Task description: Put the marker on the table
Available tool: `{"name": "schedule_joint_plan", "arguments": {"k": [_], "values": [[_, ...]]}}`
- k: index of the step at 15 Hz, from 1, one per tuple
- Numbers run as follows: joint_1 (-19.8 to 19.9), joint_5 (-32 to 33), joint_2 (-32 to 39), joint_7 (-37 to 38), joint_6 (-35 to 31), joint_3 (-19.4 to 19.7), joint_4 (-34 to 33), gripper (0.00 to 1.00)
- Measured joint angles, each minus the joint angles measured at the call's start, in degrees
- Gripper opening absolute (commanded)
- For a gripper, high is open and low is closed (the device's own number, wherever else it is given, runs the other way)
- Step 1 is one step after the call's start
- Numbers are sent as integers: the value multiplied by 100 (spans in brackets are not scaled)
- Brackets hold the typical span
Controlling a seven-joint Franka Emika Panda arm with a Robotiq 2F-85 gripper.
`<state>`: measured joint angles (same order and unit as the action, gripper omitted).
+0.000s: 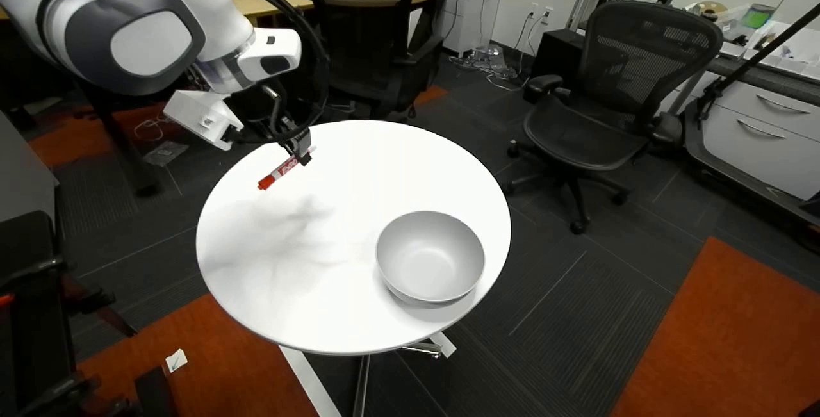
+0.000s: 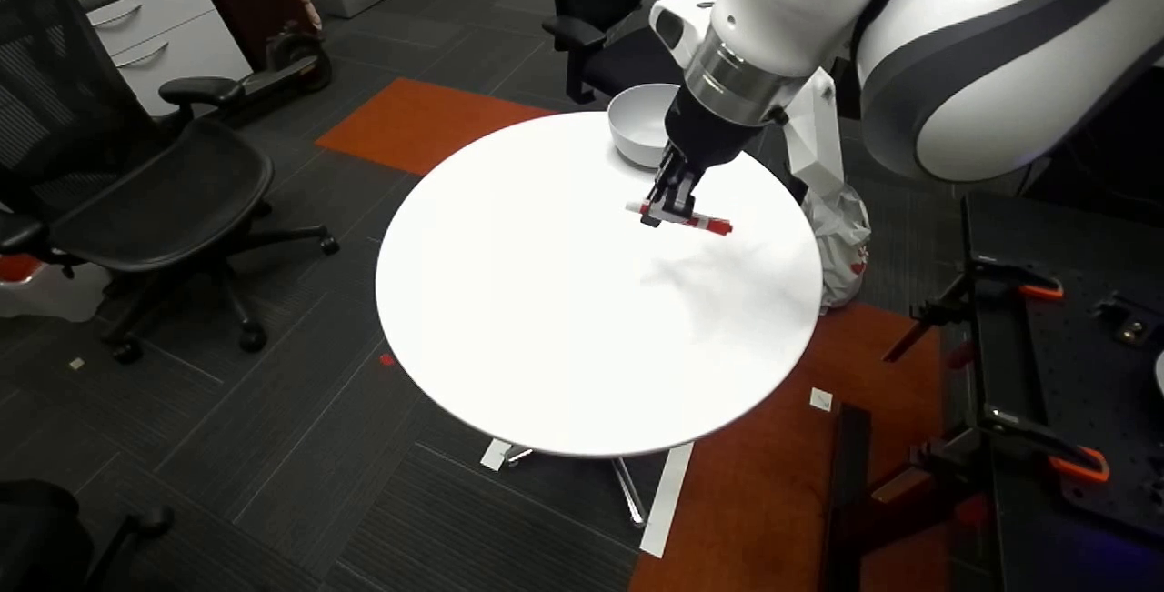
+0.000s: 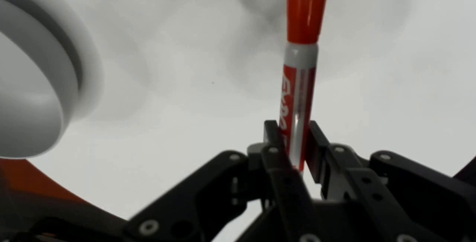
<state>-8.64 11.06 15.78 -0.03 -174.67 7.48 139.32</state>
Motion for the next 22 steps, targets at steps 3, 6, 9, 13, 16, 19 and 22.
{"name": "schedule_joint_plan", "arguments": {"k": [3,6,9,13,16,19,22], "values": [[1274,-641,215,-1310,2,-1319,-49,5],[2092,-768,617,-2108,24,-1862,-274,5],[2444,-711,1035,-2489,24,-1902,-574,5],[2549,-532,1469,-2564,24,-1830,-940,5],[2546,-430,1659,-2564,24,-1787,-1117,46],[2525,-367,1672,-2558,17,-1762,-1195,66],[2275,-245,1432,-2476,13,-1517,-1182,90]]}}
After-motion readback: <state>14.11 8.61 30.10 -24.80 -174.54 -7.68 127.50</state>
